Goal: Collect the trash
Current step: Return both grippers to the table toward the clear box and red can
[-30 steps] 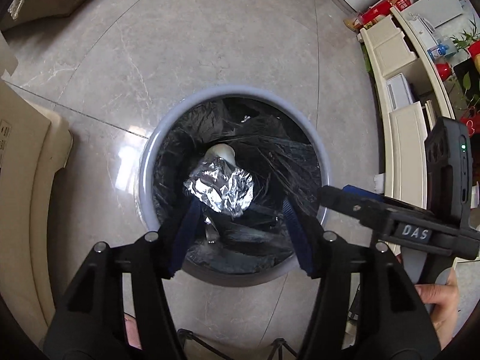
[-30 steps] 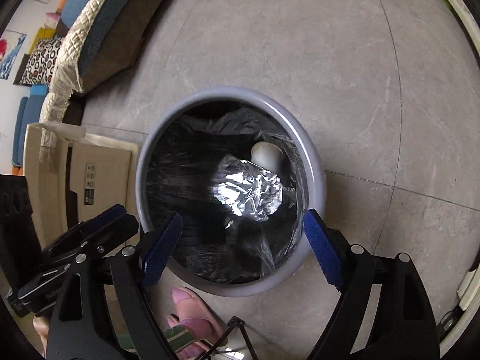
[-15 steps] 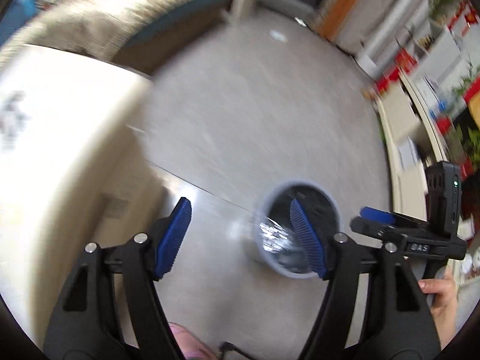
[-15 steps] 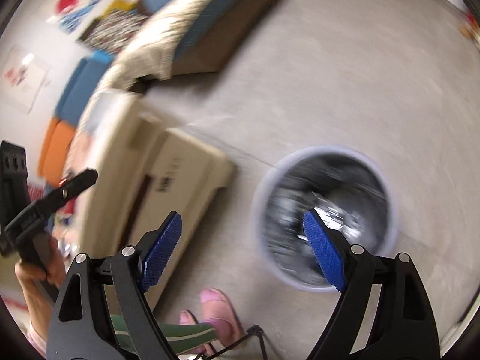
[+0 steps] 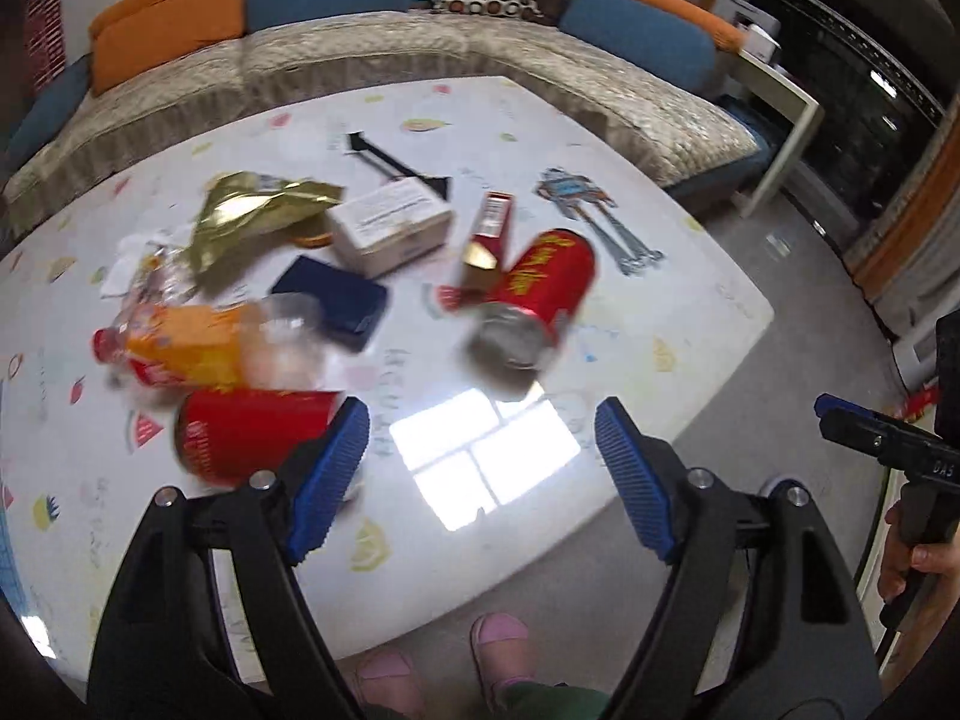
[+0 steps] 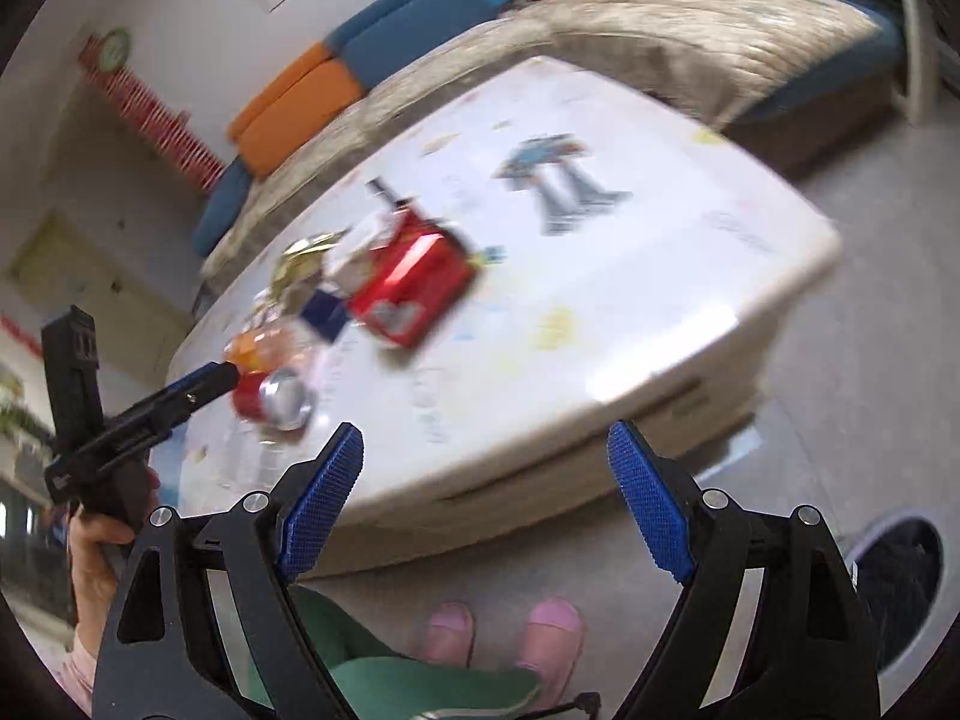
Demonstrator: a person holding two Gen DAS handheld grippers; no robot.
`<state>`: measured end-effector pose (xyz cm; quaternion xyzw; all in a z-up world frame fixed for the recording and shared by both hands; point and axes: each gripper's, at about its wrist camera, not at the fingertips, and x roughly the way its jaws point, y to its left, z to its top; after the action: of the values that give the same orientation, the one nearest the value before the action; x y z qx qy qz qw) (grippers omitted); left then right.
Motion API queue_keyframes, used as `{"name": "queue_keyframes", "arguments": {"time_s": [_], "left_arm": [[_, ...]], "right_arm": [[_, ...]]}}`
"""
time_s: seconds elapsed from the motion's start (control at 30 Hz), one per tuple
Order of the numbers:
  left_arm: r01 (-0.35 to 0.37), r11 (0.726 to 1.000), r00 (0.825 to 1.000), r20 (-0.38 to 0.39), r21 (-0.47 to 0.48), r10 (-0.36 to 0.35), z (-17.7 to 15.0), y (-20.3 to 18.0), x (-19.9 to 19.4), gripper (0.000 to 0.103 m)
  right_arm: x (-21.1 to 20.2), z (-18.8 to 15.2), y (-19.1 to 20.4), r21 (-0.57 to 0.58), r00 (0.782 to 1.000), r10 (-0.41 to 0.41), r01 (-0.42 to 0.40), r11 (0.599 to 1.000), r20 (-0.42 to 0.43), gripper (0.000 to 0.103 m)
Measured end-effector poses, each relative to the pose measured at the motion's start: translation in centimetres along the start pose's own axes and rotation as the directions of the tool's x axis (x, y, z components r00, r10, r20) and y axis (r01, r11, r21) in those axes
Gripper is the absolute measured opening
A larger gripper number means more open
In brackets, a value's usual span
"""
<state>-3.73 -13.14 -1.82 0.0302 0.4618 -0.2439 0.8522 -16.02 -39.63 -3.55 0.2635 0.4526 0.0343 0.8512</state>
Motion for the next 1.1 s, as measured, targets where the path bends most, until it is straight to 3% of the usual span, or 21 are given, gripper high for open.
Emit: {"name": "queue_keyframes", "arguments": {"time_s": [0.27,0.47,0.63,0.97,1.0,1.07,1.1], "left_arm": [[-0.087,0.983,0.996,-0.004,-0.162,0.087,-2.1,11.9,-2.4,0.076],[-0.094,0.974,0.996,-0.03,-0.208,0.089,-3.2,15.6,-1.5,0.076],[-0.087,0.974,0.996,-0.049,-0.21,0.078,-4.7,16.5,-0.8,0.076],[-0.05,0.987,0.992,-0.124,-0.152,0.031,-7.5,12.7,2.1,0.075],[-0.057,0.988,0.991,-0.13,-0.145,0.038,-7.7,12.4,2.4,0.073],[-0.064,0.989,0.987,-0.154,-0.137,0.042,-7.8,12.2,3.2,0.057],[-0.072,0.988,0.985,-0.166,-0.139,0.048,-7.9,12.3,3.6,0.055]], "right_arm": [[7.7,1.4,12.1,-0.172,0.991,0.078,-0.096,0.98,-0.111,0.084],[12.2,1.4,17.1,-0.233,0.979,0.088,-0.131,0.964,-0.185,0.084],[15.0,1.4,18.8,-0.249,0.971,0.082,-0.139,0.959,-0.225,0.084],[17.1,0.9,19.3,-0.253,0.963,0.073,-0.14,0.957,-0.259,0.084],[16.9,0.9,19.2,-0.251,0.963,0.076,-0.143,0.958,-0.258,0.084],[16.6,1.0,18.9,-0.25,0.965,0.074,-0.139,0.958,-0.252,0.084],[16.5,1.0,18.8,-0.247,0.964,0.077,-0.142,0.958,-0.253,0.084]]}}
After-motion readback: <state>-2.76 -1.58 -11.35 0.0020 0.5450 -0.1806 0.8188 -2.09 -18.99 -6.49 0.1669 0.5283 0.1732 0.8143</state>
